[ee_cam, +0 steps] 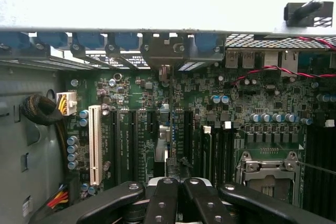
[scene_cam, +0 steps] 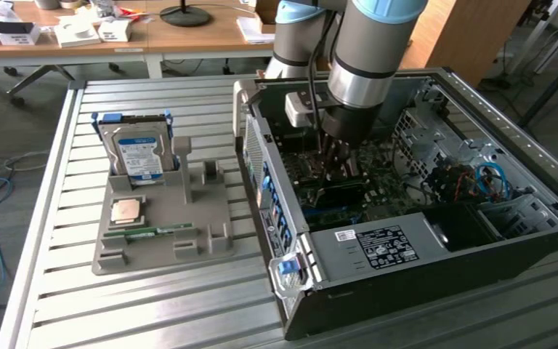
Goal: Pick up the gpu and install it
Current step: 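Press down on the gpu until it lock into place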
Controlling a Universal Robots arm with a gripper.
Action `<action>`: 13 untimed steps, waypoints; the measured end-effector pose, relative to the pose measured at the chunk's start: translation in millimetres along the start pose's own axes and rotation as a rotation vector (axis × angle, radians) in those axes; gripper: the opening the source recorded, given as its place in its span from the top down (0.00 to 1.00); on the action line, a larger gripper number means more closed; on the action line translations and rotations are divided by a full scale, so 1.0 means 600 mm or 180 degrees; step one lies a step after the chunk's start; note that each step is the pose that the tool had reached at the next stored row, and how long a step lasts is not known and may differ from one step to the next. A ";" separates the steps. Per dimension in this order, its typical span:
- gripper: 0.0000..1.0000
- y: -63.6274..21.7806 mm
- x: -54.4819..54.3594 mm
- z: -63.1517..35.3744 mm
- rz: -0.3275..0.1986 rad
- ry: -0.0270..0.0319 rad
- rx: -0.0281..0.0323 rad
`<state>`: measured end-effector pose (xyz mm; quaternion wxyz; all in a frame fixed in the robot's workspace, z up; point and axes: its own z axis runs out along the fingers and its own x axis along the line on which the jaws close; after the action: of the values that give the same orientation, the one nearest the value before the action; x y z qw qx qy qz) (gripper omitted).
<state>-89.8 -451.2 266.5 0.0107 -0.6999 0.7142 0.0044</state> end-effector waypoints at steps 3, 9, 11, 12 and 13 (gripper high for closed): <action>0.89 0.000 -0.001 0.000 0.0000 0.0001 0.0000; 0.89 0.000 -0.001 0.001 0.0000 0.0002 -0.0001; 0.89 0.000 -0.001 0.001 0.0000 0.0002 -0.0001; 0.89 0.000 -0.001 0.001 0.0000 0.0001 -0.0001; 0.89 0.000 -0.002 0.002 0.0000 0.0001 0.0000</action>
<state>-89.9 -450.3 265.6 0.0105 -0.6999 0.7142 0.0044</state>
